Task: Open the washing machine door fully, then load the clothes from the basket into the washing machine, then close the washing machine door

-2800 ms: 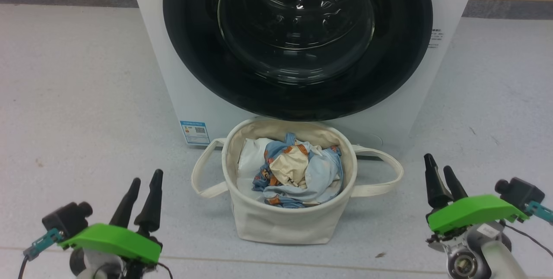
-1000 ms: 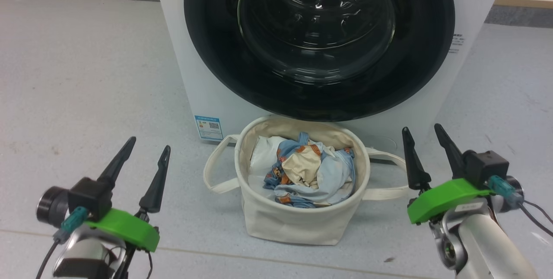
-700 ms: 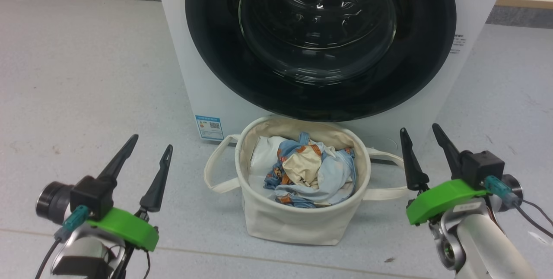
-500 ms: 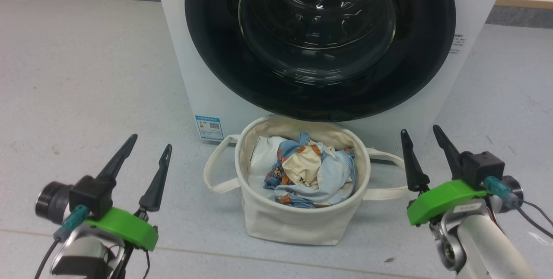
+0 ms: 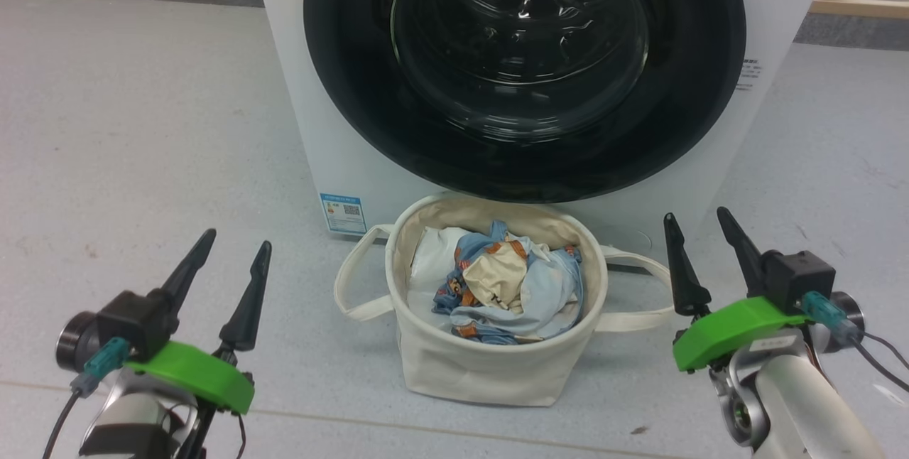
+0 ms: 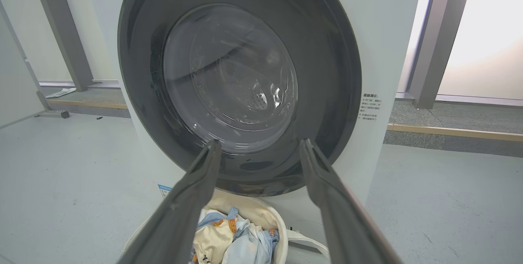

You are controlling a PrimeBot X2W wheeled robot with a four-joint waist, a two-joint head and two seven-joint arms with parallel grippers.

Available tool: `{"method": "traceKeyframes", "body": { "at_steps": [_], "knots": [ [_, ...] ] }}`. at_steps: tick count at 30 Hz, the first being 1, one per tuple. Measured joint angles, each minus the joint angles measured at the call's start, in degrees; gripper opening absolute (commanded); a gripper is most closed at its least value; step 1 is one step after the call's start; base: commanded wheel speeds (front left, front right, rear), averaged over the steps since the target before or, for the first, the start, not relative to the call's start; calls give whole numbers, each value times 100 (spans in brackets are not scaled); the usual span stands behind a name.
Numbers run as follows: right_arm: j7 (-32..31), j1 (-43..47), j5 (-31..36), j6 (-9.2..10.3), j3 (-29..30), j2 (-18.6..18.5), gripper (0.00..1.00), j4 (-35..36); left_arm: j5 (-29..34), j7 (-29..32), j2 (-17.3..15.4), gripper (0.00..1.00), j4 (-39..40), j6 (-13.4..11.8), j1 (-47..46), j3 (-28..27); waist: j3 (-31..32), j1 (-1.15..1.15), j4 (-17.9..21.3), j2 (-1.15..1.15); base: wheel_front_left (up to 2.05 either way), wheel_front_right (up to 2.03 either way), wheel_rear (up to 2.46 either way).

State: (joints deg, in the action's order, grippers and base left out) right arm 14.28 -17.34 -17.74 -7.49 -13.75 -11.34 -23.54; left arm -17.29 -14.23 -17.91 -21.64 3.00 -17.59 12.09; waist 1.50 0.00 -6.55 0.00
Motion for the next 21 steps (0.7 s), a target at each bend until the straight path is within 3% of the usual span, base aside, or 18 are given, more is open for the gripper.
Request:
{"method": "traceKeyframes", "body": {
  "at_steps": [21],
  "knots": [
    [0,7,-60,0,0,0,100,-34,-107,-1,-8,100,-86,54,-3,10,-3,0,5,0,2,2,-3]
  ]
}}
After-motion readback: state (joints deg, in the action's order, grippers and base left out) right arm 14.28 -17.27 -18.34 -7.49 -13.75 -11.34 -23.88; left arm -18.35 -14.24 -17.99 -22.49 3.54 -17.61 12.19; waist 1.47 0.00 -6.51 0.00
